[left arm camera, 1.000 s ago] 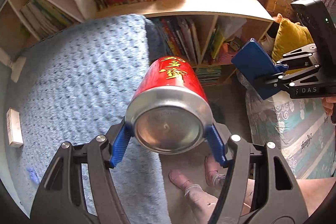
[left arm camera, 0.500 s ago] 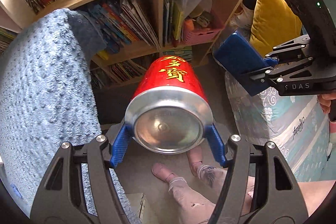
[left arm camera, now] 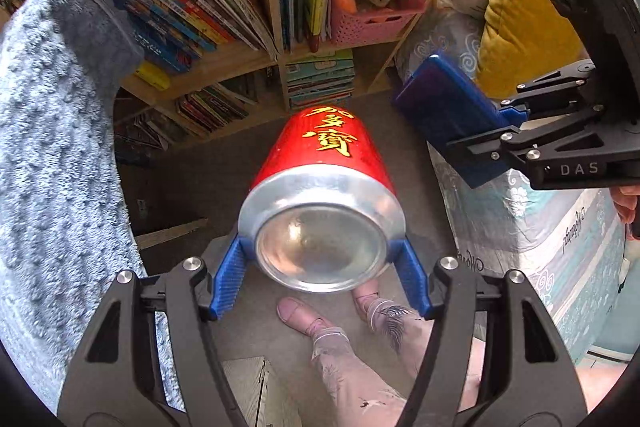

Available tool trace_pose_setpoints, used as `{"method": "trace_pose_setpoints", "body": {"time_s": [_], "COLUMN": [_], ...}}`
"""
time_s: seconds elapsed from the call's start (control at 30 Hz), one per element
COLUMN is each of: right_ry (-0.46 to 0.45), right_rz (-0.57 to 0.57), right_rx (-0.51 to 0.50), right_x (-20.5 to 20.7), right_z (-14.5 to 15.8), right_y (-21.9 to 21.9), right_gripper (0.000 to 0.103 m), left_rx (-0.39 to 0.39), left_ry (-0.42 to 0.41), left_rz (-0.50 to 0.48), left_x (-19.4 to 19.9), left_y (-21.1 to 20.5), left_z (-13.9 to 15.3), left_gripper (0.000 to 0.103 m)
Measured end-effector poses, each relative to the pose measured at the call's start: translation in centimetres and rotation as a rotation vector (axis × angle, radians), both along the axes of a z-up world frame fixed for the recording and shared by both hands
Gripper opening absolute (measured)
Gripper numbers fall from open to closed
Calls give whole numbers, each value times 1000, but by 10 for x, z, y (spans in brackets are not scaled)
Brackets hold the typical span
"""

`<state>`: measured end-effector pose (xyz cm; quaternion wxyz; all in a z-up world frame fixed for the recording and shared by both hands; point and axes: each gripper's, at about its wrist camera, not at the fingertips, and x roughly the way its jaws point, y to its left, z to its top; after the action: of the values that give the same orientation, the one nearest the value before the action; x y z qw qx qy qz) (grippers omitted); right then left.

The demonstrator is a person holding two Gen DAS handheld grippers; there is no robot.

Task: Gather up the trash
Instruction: 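Open both tools over the wastebasket, dropping the can and blue case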

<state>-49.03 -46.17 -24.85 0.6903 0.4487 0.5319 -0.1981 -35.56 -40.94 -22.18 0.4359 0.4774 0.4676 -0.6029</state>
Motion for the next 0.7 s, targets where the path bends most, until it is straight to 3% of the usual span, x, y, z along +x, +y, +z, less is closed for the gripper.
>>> {"method": "trace_pose_setpoints", "body": {"time_s": [0.33, 0.43, 0.47, 0.5, 0.53, 0.7], "right_ry": [19, 14, 12, 4, 6, -2], "right_rz": [-20, -15, -17, -22, -30, -76], "right_rx": [86, 96, 96, 96, 81, 84], "right_x": [0, 1, 0, 0, -1, -10], "right_z": [-72, -87, -90, -92, -93, -93], "right_y": [-5, -6, -6, -7, -8, -16], "right_gripper": [22, 26, 41, 63, 68, 68], "left_rx": [69, 82, 96, 113, 125, 130], "left_ry": [20, 25, 27, 11, -13, -28], "left_rz": [-17, -31, -42, -48, -50, -53], "left_x": [-9, -14, -16, -19, -21, -21], "left_y": [-8, -7, -6, -7, -7, -3], "left_z": [-67, -87, -93, -100, -107, -112], "left_gripper": [63, 63, 64, 72, 82, 83]}}
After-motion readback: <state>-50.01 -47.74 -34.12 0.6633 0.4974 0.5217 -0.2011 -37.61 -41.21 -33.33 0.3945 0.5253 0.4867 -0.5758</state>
